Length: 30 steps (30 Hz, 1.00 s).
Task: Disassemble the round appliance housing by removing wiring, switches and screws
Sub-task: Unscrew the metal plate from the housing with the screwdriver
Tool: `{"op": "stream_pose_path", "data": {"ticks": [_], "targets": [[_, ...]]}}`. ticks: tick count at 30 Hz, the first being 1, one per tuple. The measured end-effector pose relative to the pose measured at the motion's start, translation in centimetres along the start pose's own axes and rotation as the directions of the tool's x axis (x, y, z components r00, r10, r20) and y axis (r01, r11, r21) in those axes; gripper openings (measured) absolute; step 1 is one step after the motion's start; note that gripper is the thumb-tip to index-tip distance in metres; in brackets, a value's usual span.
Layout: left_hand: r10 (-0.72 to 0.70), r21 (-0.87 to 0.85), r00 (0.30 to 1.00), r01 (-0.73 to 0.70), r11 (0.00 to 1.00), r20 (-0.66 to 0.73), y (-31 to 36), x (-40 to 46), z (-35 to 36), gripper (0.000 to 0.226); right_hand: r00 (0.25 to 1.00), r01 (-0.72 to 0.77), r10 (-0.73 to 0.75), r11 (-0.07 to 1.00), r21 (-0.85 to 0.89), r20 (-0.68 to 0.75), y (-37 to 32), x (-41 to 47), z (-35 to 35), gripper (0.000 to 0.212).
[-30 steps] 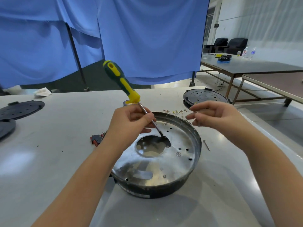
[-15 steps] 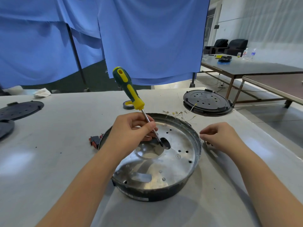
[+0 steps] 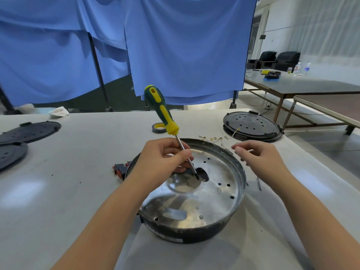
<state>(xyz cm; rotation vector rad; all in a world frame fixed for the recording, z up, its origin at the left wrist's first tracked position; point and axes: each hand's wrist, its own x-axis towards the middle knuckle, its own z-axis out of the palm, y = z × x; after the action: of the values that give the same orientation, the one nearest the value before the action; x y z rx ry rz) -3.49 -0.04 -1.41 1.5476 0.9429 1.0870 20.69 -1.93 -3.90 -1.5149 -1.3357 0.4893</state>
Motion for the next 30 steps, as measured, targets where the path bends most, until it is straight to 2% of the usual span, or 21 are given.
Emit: {"op": "stream_pose_path", "data": {"ticks": [4,9,11,14,20,22,24,28,30], "targets": [[0.024,0.075,0.998,-0.028,0.997,0.049,-0.1,0.2,-0.5,0.009,0.989,0.078,-0.086,0.995,0.069,0.122,-3.7,0.2,0.7,0.009],[0.024,0.088,0.994,-0.033,0.996,0.103,-0.1,0.6,-0.6,0.008,0.917,0.052,-0.119,0.982,0.181,0.38,-9.2,1.4,3.0,0.04],[0.007,0.087,0.992,-0.018,0.996,0.129,0.2,1.0,-0.6,0.008,0.916,0.014,-0.104,0.973,0.231,0.386,-10.8,2.0,4.2,0.041],[0.006,0.117,0.986,-0.026,0.993,0.168,0.8,1.8,-1.0,0.009,0.935,-0.023,-0.077,0.961,0.277,0.347,-12.1,2.7,5.4,0.033],[-0.02,0.293,0.959,-0.067,0.954,0.283,2.3,4.0,-2.3,0.006,0.94,-0.043,-0.06,0.956,0.291,0.336,-12.4,3.3,6.3,0.017],[-0.02,0.403,0.954,-0.108,0.909,0.3,2.5,4.4,-3.2,0.006,0.945,-0.068,-0.037,0.95,0.306,0.325,-12.2,3.5,6.3,0.016],[-0.018,0.515,0.965,-0.124,0.848,0.262,2.5,4.8,-4.4,0.008,0.949,-0.101,-0.003,0.945,0.311,0.316,-12.0,3.6,6.4,0.021],[0.011,0.586,1.0,-0.022,0.81,0.022,1.8,5.9,-7.4,0.008,0.952,-0.1,0.01,0.955,0.278,0.307,-11.6,3.7,6.7,0.025],[-0.08,0.657,0.996,0.077,0.75,-0.026,1.1,6.3,-8.6,0.02,0.955,-0.091,0.002,0.954,0.286,0.297,-11.5,3.6,6.7,0.019]]}}
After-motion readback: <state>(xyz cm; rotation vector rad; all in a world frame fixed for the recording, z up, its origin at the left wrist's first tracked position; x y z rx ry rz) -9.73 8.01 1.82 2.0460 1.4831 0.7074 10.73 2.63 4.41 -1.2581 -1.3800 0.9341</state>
